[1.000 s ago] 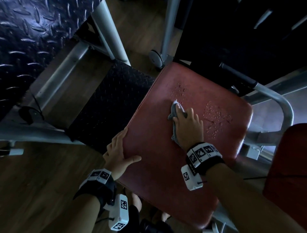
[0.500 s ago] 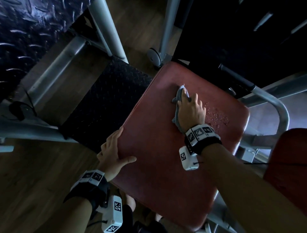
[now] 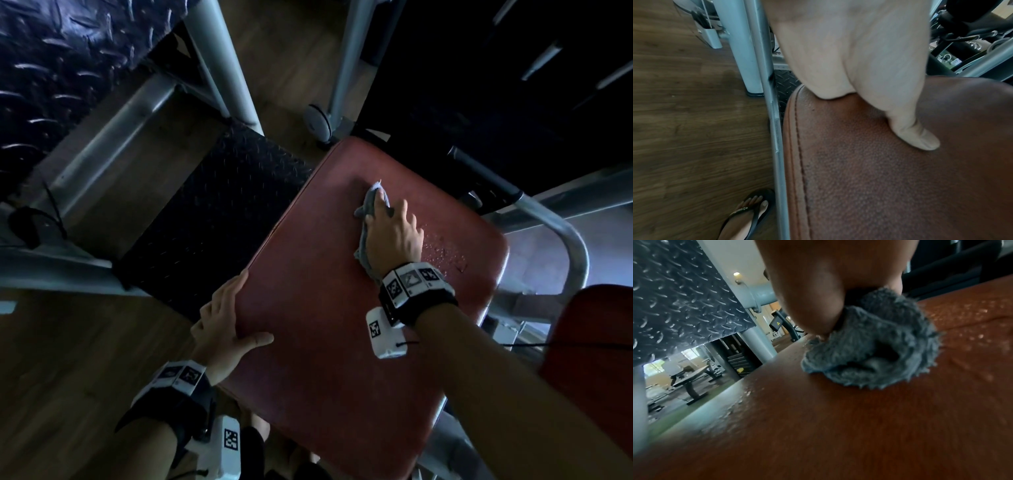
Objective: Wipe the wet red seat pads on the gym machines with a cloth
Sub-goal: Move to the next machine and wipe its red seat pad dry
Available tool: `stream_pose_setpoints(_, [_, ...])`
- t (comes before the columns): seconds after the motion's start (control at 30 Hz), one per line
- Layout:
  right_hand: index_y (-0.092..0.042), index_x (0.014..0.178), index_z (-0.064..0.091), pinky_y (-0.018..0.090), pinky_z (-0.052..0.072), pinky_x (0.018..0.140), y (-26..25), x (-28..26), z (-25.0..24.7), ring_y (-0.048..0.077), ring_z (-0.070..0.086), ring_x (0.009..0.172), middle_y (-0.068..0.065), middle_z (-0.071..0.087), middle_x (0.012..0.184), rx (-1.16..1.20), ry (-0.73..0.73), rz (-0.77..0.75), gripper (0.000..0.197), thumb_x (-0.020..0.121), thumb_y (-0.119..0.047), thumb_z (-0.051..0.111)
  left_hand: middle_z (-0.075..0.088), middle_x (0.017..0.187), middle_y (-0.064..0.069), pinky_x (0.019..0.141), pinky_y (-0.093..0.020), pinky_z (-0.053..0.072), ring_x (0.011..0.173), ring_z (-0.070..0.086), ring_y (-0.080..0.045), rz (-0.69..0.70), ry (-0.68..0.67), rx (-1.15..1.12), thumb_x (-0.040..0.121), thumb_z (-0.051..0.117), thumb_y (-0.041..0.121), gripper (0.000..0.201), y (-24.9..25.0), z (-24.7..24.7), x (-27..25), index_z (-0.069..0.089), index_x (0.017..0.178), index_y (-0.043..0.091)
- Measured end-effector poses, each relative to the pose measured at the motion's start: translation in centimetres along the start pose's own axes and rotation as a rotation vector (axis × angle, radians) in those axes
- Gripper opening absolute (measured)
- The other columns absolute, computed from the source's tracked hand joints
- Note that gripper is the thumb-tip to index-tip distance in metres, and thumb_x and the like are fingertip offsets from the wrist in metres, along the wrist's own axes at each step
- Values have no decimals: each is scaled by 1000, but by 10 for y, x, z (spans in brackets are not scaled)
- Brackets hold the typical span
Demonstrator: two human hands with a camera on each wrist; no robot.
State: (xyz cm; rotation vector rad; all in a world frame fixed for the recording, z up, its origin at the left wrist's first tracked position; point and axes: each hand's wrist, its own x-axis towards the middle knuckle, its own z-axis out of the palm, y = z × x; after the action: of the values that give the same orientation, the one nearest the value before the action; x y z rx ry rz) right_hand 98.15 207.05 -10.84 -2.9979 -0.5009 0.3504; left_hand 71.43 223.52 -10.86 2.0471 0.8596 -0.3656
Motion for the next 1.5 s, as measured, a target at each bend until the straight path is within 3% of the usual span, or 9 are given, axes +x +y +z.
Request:
stream_pose_setpoints(0.27, [-23, 155, 21, 51, 15, 120, 2, -52, 17, 25, 0, 151, -4, 12, 163, -163, -81, -669, 54, 104, -42, 24, 14, 158, 19, 107, -53, 29, 139, 27, -25, -10, 0, 26, 60, 82, 59, 117, 0, 1, 1, -5, 138, 67])
stream_pose_setpoints(0.4, [-21, 157, 10, 56, 17, 118, 9, -28, 18, 28, -1, 151, 0, 5, 164, -269, -119, -837, 78, 96, -41, 54, 14, 157, 21, 107, -54, 26, 139, 26, -23, 1, -5, 10, 57, 79, 66, 116, 0, 1, 1, -4, 138, 68])
stream_pose_setpoints(0.47, [-21, 156, 14, 60, 17, 117, 5, -8, 14, 30, 5, 151, 2, 7, 164, -280, -63, -760, 80, 92, -39, 59, 12, 156, 26, 107, -55, 25, 139, 25, -21, 7, -7, -3, 54, 75, 73, 115, -1, 0, 1, -6, 136, 72])
stream_pose_setpoints(0.6, [-23, 156, 13, 57, 9, 119, -3, 46, 5, 27, 7, 151, 0, 10, 164, -50, -2, -416, 59, 102, -41, 31, 7, 148, 35, 109, -55, 23, 139, 22, -18, 22, -12, -5, 61, 82, 59, 116, 0, 1, 0, -9, 133, 74])
stream_pose_setpoints(0.73, [-25, 156, 13, 58, 4, 119, -11, 81, 3, 29, 6, 150, 0, 9, 164, 26, -32, -242, 60, 102, -44, 28, 11, 158, 24, 109, -55, 25, 141, 24, -22, -3, 5, 22, 62, 83, 55, 118, 0, 2, 1, -7, 137, 69])
stream_pose_setpoints(1.1, [-18, 156, 9, 54, 5, 121, -34, -92, 38, 33, 0, 150, 5, 7, 164, -200, -154, -869, 71, 99, -40, 44, 15, 156, 22, 105, -53, 30, 137, 29, -25, -1, -8, 27, 60, 82, 59, 118, -1, 2, 2, -4, 140, 67])
stream_pose_setpoints(1.27, [-24, 157, 5, 56, 4, 119, -30, -68, 33, 29, -8, 150, 2, -2, 165, -232, -200, -994, 64, 102, -42, 32, 14, 156, 22, 103, -50, 32, 137, 30, -25, 0, -26, 19, 50, 69, 81, 119, -1, 0, 3, -1, 145, 62])
stream_pose_setpoints(1.4, [-27, 150, 35, 65, 24, 109, -37, -3, 21, 37, 6, 148, 4, 9, 162, -351, -111, -798, 72, 86, -44, 64, 11, 159, 20, 106, -56, 31, 140, 26, -25, -6, -44, 14, 50, 60, 85, 115, -3, 0, 3, -5, 143, 64])
stream_pose_setpoints(1.5, [-25, 155, 22, 61, 19, 115, -37, 48, 5, 30, 11, 149, 2, 16, 162, -124, -62, -495, 68, 95, -44, 48, 11, 160, 19, 106, -58, 31, 141, 24, -25, -2, -46, 16, 52, 62, 84, 115, -3, -1, 4, -6, 143, 64])
